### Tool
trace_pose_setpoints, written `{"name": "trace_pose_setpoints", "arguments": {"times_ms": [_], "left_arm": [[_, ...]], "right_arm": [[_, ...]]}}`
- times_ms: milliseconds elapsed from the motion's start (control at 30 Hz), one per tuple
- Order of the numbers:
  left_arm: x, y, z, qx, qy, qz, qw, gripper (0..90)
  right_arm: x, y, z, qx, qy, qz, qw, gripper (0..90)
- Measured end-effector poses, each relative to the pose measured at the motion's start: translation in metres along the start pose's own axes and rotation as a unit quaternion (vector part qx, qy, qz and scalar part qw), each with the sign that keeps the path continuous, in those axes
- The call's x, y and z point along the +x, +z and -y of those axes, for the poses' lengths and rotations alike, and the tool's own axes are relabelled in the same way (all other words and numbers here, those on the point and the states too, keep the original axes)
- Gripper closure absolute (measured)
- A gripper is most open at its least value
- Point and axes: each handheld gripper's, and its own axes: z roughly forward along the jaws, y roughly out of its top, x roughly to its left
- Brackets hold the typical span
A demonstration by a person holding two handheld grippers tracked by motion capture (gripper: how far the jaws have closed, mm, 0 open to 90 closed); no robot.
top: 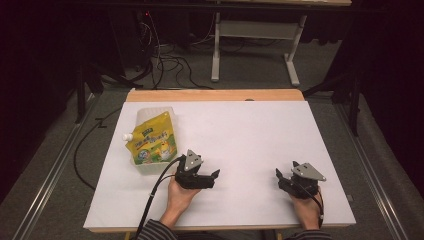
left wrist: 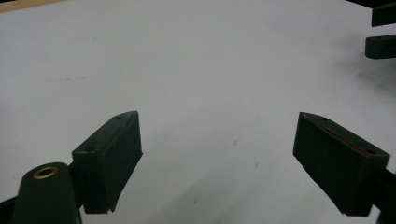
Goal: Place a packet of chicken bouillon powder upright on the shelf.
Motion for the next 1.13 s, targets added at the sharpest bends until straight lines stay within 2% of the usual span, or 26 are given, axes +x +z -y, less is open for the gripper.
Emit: {"name": "trace_pose_setpoints", "arguments": {"times_ms": [167,533,767,933,1133], "left_arm": [[0.002,0.004,0.002,-0.001,-0.007,-0.004,1.0,15.5],[0.002,0.005,0.004,-0.014,-0.003,-0.018,0.9997,15.5],[0.002,0.008,0.013,-0.023,-0.008,-0.025,0.9994,15.9],[-0.002,0.005,0.017,-0.042,-0.004,-0.041,0.9983,16.7],[-0.002,0.006,0.017,-0.039,-0.005,-0.04,0.9984,19.5]], "right_arm": [[0.0,0.0,0.0,0.0,0.0,0.0,1.0,33.2],[0.0,0.0,0.0,0.001,-0.004,0.0,1.0,33.2],[0.0,0.0,0.0,0.001,-0.004,0.0,1.0,33.1],[0.001,0.001,0.0,0.004,-0.008,0.0,1.0,33.2],[0.0,0.001,0.0,0.004,-0.004,-0.001,1.0,33.2]]}}
